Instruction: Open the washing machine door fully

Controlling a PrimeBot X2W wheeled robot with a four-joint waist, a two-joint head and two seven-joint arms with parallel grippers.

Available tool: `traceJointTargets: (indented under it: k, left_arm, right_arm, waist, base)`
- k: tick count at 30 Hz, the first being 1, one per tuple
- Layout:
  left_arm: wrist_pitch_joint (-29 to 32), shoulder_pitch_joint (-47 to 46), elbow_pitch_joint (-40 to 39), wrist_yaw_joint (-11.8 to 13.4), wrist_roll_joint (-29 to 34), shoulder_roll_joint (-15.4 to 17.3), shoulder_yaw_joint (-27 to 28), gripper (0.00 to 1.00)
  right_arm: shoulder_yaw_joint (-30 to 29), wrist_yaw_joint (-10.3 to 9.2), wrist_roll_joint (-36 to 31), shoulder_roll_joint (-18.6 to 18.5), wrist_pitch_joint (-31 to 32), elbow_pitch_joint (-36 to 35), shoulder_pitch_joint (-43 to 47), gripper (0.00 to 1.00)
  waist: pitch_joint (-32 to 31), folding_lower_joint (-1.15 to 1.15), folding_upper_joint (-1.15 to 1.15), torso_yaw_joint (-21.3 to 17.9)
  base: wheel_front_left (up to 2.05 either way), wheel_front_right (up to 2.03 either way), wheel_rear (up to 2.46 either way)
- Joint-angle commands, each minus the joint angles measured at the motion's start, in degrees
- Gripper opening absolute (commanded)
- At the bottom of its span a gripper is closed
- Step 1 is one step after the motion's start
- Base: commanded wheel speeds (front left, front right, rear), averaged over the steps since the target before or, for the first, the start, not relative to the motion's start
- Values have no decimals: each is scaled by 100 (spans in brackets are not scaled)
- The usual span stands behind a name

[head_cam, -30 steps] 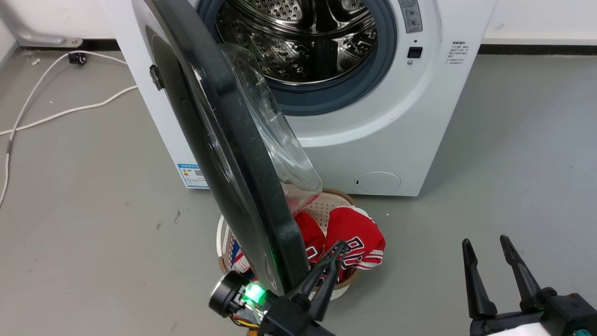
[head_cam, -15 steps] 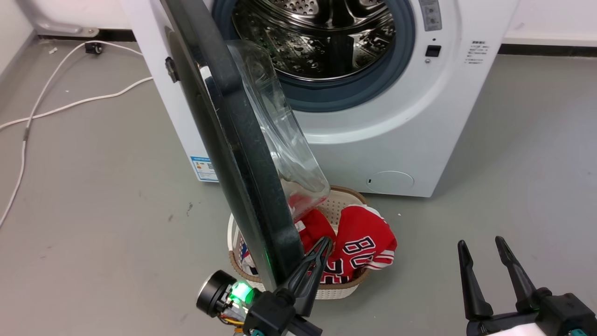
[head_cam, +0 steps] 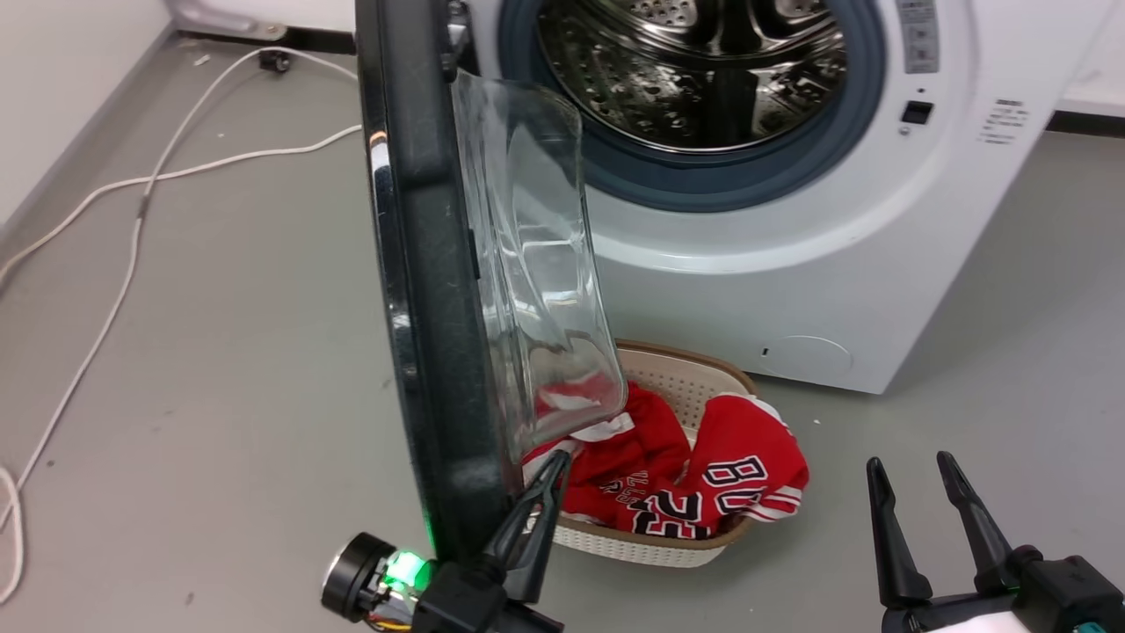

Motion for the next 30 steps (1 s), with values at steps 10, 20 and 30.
traceJointTargets:
  k: [10,20,30]
  left_arm:
    - [23,279,-31,286,-113,144,631,0]
    - [22,341,-127,481,-203,362,1465,0]
    - [23,306,19,610,-464,421,2403,0]
  right_arm:
    - [-13,-1,-22,15,-12,23,-5,100]
    - [-24,-1,-99,15,-12,24,-113,100]
    - [-56,-1,-197,15,-12,-9,-238,100]
  waist:
    - [79,0,0,524]
    - [237,0,0,641]
    - [497,0,0,580]
  base:
    - [0,0,0]
    - [0,0,0]
    - [0,0,0]
